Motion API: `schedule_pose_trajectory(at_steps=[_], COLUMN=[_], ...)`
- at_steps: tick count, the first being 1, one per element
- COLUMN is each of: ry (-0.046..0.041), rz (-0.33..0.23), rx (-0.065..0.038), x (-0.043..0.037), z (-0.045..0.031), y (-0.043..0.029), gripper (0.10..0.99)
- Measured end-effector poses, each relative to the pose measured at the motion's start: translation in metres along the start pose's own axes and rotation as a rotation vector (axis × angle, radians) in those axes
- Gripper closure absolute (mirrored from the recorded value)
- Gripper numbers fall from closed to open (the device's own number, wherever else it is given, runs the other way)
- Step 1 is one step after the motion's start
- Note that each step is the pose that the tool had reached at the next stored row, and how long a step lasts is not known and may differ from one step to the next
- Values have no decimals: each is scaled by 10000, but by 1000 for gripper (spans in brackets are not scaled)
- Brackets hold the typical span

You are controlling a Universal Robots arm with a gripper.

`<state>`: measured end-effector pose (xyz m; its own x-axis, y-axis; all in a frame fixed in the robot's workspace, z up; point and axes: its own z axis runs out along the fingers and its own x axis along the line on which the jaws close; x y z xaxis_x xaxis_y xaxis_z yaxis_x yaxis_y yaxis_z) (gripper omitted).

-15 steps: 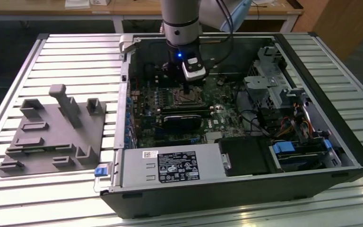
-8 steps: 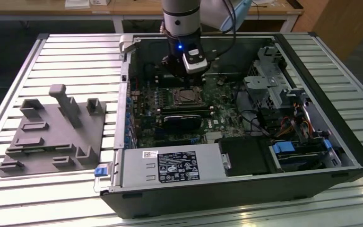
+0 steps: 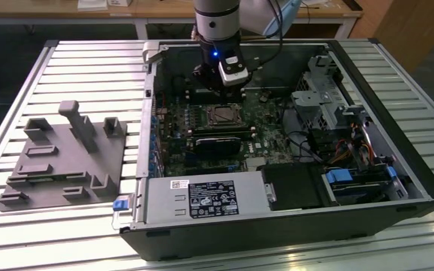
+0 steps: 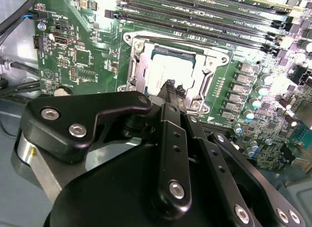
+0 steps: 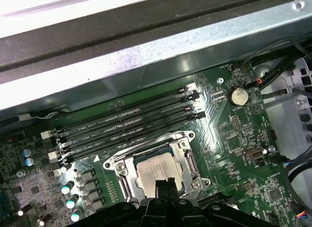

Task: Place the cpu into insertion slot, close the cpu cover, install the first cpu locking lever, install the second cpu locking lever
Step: 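Install the second cpu locking lever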

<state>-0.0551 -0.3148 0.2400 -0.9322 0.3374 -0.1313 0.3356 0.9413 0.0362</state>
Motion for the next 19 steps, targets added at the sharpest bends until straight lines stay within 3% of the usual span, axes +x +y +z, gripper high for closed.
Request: schedule_pose_trajectory(at_steps=[11,19], ry=[1,1], rz=[-2,0], rx=[2,1], x=[-4,-50], z=[-1,1], y=[-12,-140], gripper=[980,980])
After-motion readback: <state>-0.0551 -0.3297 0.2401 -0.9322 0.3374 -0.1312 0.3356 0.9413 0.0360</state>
